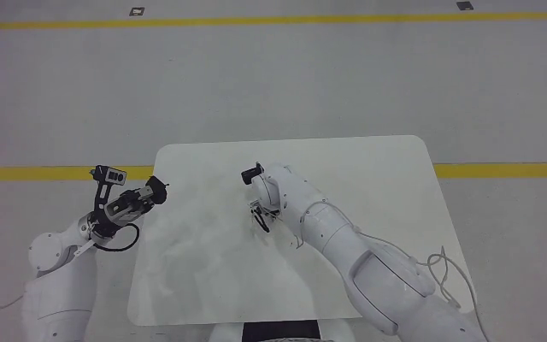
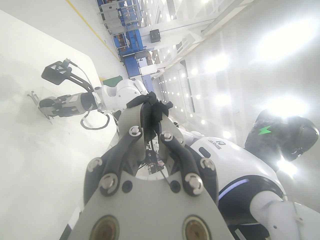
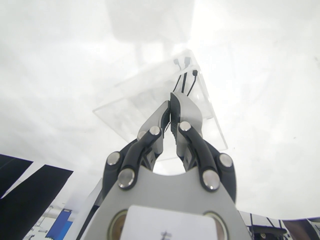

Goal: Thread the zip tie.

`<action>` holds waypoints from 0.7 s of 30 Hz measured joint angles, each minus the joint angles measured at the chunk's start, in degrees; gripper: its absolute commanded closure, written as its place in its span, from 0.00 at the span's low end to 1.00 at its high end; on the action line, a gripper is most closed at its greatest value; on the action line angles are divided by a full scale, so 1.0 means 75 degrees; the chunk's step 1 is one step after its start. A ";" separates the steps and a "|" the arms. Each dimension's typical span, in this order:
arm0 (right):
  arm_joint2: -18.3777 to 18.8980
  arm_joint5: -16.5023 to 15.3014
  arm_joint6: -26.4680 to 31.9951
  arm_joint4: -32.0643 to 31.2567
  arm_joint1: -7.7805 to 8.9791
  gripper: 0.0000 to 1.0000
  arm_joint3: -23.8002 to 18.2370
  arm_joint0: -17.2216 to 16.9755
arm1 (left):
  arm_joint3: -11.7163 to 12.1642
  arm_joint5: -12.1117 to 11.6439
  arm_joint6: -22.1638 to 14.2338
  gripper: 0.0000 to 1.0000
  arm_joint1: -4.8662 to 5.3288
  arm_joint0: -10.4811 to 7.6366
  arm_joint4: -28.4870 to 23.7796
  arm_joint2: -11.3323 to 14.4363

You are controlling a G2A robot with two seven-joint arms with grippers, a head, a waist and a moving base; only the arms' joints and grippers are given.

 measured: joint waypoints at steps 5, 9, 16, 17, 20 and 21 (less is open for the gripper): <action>0.0181 -0.0033 0.0071 0.0011 0.0078 1.00 -0.0346 -0.0045 | 0.0000 0.0000 0.0000 1.00 0.0000 0.0000 0.0000 0.0000; 0.0446 -0.0204 0.0139 0.0117 0.0206 1.00 -0.0713 -0.0169 | 0.0000 0.0000 0.0000 1.00 0.0000 0.0000 0.0000 0.0000; 0.1236 -0.0758 0.0249 0.0523 0.0557 1.00 -0.1526 -0.0569 | 0.0000 0.0000 0.0000 1.00 0.0000 0.0000 0.0000 0.0000; 0.1404 -0.0877 0.0276 0.0600 0.0632 1.00 -0.1698 -0.0670 | 0.0000 0.0000 0.0000 1.00 0.0000 0.0000 0.0000 0.0000; 0.1852 -0.1178 0.0366 0.0820 0.0824 1.00 -0.2181 -0.0960 | 0.0000 0.0000 0.0000 1.00 0.0000 0.0000 0.0000 0.0000; 0.1996 -0.1276 0.0396 0.0901 0.0882 1.00 -0.2343 -0.1059 | 0.0000 0.0000 0.0000 1.00 0.0000 0.0000 0.0000 0.0000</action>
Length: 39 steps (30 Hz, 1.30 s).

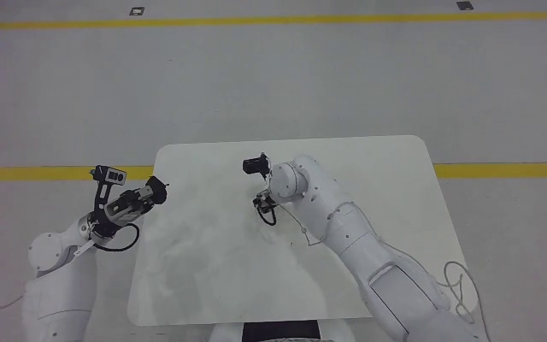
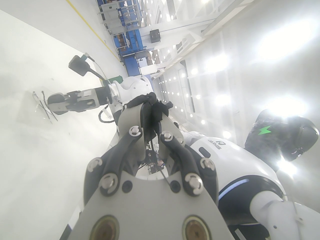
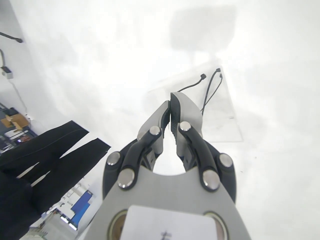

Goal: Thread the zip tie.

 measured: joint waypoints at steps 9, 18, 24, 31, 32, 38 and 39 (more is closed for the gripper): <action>0.1213 -0.0690 0.0434 0.0690 0.0487 1.00 -0.1574 -0.1022 | 0.0000 0.0000 0.0000 1.00 0.0000 0.0000 0.0000 0.0000; 0.1689 -0.1318 0.0294 0.2032 0.0657 1.00 -0.1984 -0.1483 | 0.0000 0.0000 0.0000 1.00 0.0000 0.0000 0.0000 0.0000; 0.1844 -0.2102 0.0166 0.3401 0.0700 1.00 -0.1781 -0.1517 | 0.0000 0.0000 0.0000 1.00 0.0000 0.0000 0.0000 0.0000; 0.1830 -0.3069 0.0266 0.5115 0.0709 1.00 -0.1142 -0.1316 | 0.0000 0.0000 0.0000 1.00 0.0000 0.0000 0.0000 0.0000; 0.1800 -0.3191 0.0283 0.5355 0.0706 1.00 -0.1021 -0.1263 | 0.0000 0.0000 0.0000 1.00 0.0000 0.0000 0.0000 0.0000; 0.1540 -0.3263 0.0265 0.6168 0.0687 1.00 -0.0617 -0.1028 | 0.0000 0.0000 0.0000 1.00 0.0000 0.0000 0.0000 0.0000; 0.1499 -0.3262 0.0283 0.6305 0.0682 1.00 -0.0547 -0.1001 | 0.0000 0.0000 0.0000 1.00 0.0000 0.0000 0.0000 0.0000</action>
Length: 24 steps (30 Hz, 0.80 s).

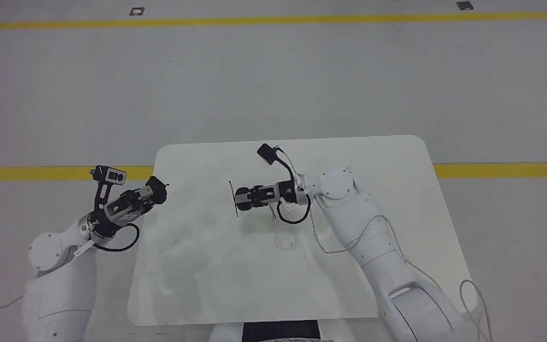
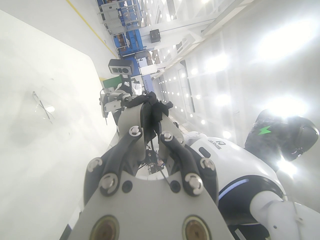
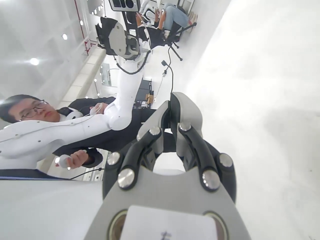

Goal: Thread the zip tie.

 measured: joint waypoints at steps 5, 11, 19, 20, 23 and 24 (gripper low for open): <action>-0.0101 0.0000 0.0073 0.0349 -0.0011 1.00 0.0197 0.0105 | 0.0000 0.0000 0.0000 1.00 0.0000 0.0000 0.0000 0.0000; -0.0097 0.0000 0.0070 0.0339 -0.0011 1.00 0.0190 0.0102 | 0.0000 0.0000 0.0000 1.00 0.0000 0.0000 0.0000 0.0000; -0.0152 0.0031 -0.0350 0.0425 -0.0004 1.00 -0.0042 -0.0063 | -0.0037 0.0026 0.0068 1.00 -0.0001 0.0008 0.0020 0.0027; -0.0166 0.0038 -0.0497 0.0461 -0.0001 1.00 -0.0118 -0.0100 | -0.0088 0.0048 0.0166 1.00 -0.0001 0.0028 0.0045 0.0060; -0.0243 0.0106 -0.1218 0.0391 0.0001 1.00 -0.0362 -0.0202 | -0.0192 0.0046 0.0379 1.00 0.0012 0.0124 0.0102 0.0153; -0.0287 0.0144 -0.1478 0.0313 -0.0004 1.00 -0.0441 -0.0230 | -0.0191 0.0031 0.0405 1.00 0.0017 0.0134 0.0110 0.0172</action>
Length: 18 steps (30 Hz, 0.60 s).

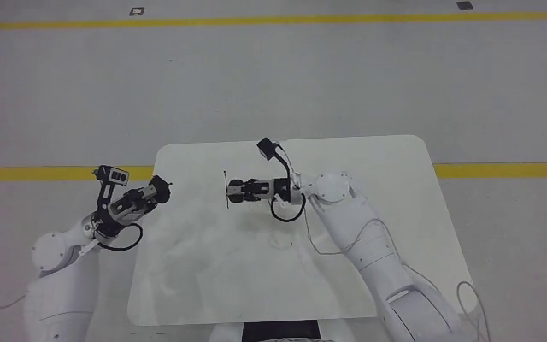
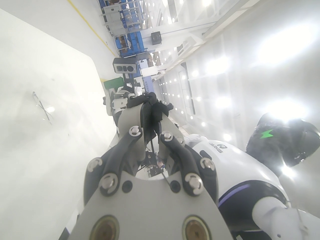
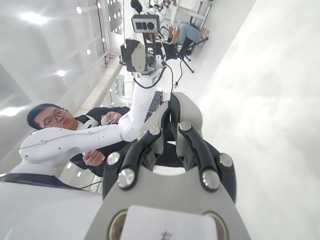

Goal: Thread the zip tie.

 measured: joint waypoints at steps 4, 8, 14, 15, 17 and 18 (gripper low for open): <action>-0.0223 0.0210 -0.0999 -0.0291 -0.0033 1.00 -0.0338 -0.0093 | -0.0071 -0.0033 0.0095 1.00 0.0022 0.0025 0.0014 0.0050; -0.0421 0.0554 -0.2011 -0.0666 -0.0063 1.00 -0.0598 -0.0130 | -0.0199 -0.0032 0.0314 1.00 0.0026 0.0064 0.0292 0.0047; -0.0532 0.0811 -0.2560 -0.1070 -0.0062 1.00 -0.0774 -0.0114 | -0.0275 -0.0031 0.0526 1.00 0.0007 0.0070 0.0448 0.0082; -0.0530 0.0808 -0.2552 -0.1064 -0.0062 1.00 -0.0772 -0.0114 | -0.0274 -0.0031 0.0524 1.00 0.0007 0.0070 0.0446 0.0082; -0.0529 0.0806 -0.2549 -0.1060 -0.0062 1.00 -0.0770 -0.0114 | -0.0273 -0.0031 0.0521 1.00 0.0008 0.0070 0.0444 0.0081; -0.0529 0.0806 -0.2549 -0.1060 -0.0062 1.00 -0.0770 -0.0114 | -0.0272 -0.0031 0.0521 1.00 0.0008 0.0070 0.0444 0.0081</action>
